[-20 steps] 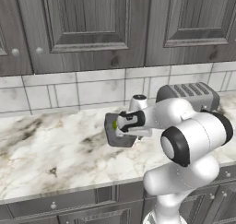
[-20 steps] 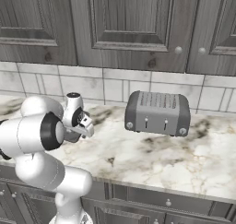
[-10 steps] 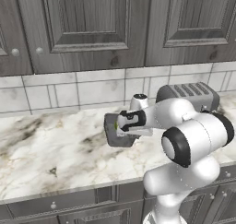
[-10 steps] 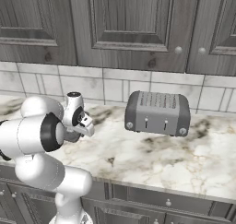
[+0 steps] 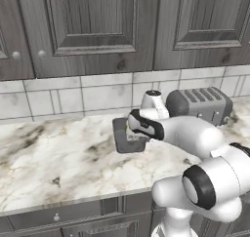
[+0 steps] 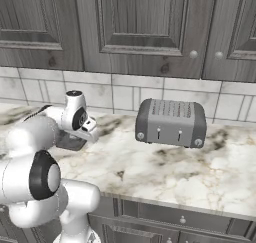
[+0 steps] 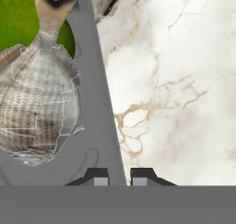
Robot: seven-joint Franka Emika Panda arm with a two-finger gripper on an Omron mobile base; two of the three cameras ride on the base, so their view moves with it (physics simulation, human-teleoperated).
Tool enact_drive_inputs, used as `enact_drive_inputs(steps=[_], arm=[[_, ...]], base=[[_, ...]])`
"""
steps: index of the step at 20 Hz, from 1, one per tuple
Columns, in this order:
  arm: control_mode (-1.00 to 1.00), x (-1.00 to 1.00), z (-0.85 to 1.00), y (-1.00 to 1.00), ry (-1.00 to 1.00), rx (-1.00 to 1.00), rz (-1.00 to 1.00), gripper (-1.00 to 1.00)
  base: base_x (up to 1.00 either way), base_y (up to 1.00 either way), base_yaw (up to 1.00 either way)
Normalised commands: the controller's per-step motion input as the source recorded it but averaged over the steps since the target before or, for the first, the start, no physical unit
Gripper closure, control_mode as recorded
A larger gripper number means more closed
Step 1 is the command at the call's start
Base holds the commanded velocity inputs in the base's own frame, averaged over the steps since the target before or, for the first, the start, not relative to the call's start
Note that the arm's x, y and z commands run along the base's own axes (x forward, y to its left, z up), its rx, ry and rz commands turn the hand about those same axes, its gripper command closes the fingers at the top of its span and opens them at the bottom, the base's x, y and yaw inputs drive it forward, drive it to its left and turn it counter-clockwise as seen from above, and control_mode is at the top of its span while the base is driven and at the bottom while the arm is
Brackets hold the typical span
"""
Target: Place the tupperware on the top shelf of the fridge. Make space for the tupperware among the existing items by rearranging them on the shelves if needed. Close the fridge door when finished.
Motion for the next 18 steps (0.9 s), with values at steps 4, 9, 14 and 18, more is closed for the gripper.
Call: enact_drive_inputs(steps=[4,9,14,18], arm=[[-1.00,-0.99,1.00,-0.29,-0.04,0.00,0.00,1.00],[-1.00,-1.00,0.97,-0.43,-0.06,0.00,0.00,1.00],[-1.00,-1.00,0.70,-0.35,-0.06,0.00,0.00,1.00],[-1.00,-0.80,0.36,-0.13,-0.02,0.00,0.00,1.00]], base=[[0.00,0.00,0.00],[0.00,0.00,0.00],[0.00,0.00,0.00],[0.00,0.00,0.00]])
